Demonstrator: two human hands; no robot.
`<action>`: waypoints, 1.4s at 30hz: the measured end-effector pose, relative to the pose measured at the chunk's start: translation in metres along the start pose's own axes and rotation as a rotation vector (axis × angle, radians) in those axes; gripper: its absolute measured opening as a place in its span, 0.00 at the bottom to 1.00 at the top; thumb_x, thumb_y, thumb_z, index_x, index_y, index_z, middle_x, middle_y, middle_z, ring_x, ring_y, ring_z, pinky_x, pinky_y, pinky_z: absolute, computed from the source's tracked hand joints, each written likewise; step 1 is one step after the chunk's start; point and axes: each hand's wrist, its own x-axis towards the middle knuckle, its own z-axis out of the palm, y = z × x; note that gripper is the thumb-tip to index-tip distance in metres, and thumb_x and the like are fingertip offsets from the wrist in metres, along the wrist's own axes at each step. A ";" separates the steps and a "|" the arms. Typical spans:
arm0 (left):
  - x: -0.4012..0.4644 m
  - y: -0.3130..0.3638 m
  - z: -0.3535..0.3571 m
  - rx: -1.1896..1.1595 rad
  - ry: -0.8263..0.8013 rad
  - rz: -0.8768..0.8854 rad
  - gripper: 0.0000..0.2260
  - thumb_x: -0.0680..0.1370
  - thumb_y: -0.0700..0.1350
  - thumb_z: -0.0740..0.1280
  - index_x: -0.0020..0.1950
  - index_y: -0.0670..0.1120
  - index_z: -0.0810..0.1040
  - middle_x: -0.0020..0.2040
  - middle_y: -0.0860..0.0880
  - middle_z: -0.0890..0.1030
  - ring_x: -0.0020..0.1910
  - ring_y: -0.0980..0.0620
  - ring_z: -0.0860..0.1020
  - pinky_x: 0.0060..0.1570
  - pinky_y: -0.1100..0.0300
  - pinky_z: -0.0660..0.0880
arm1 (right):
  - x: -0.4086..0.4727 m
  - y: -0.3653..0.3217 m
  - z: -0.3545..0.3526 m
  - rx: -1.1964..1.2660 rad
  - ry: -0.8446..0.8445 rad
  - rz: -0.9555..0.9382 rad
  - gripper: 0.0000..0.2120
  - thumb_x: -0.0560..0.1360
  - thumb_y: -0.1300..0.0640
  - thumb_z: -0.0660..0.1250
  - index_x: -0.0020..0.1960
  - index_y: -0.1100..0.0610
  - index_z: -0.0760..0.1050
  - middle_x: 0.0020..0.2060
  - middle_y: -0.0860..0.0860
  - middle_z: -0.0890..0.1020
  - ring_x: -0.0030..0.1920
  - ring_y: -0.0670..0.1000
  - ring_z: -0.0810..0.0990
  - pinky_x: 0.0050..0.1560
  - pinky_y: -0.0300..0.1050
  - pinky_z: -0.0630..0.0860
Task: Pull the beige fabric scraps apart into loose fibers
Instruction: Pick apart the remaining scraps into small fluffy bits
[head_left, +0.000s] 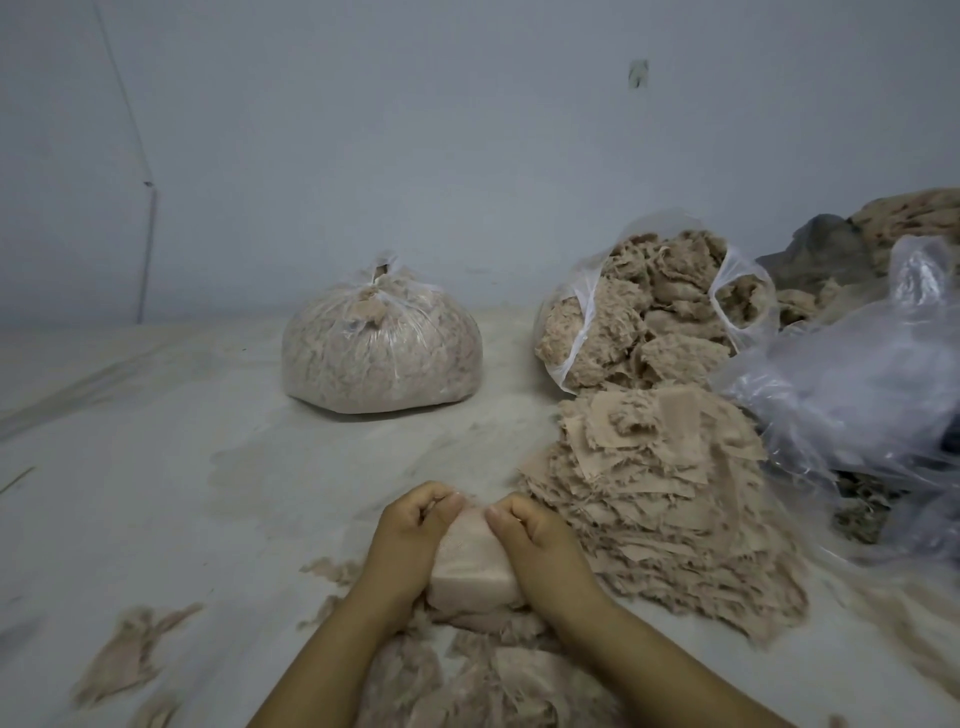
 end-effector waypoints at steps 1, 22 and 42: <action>0.000 0.001 0.000 -0.020 0.015 -0.007 0.16 0.79 0.43 0.63 0.31 0.50 0.76 0.30 0.52 0.75 0.31 0.55 0.72 0.31 0.63 0.70 | 0.000 -0.001 -0.001 0.025 0.010 0.016 0.14 0.80 0.55 0.61 0.36 0.54 0.70 0.31 0.47 0.71 0.31 0.42 0.68 0.34 0.39 0.65; 0.003 -0.004 0.000 0.034 0.012 -0.008 0.14 0.79 0.46 0.64 0.33 0.49 0.74 0.26 0.55 0.71 0.28 0.57 0.67 0.30 0.66 0.66 | 0.009 -0.006 -0.007 0.550 0.261 0.236 0.09 0.77 0.62 0.66 0.42 0.54 0.82 0.37 0.50 0.85 0.35 0.45 0.82 0.33 0.36 0.77; -0.006 0.005 -0.001 -0.186 -0.325 -0.299 0.17 0.67 0.58 0.72 0.45 0.46 0.79 0.24 0.49 0.70 0.19 0.57 0.58 0.18 0.68 0.57 | 0.011 -0.001 0.002 0.347 0.321 0.005 0.08 0.81 0.53 0.58 0.51 0.52 0.76 0.43 0.47 0.82 0.43 0.44 0.79 0.45 0.39 0.76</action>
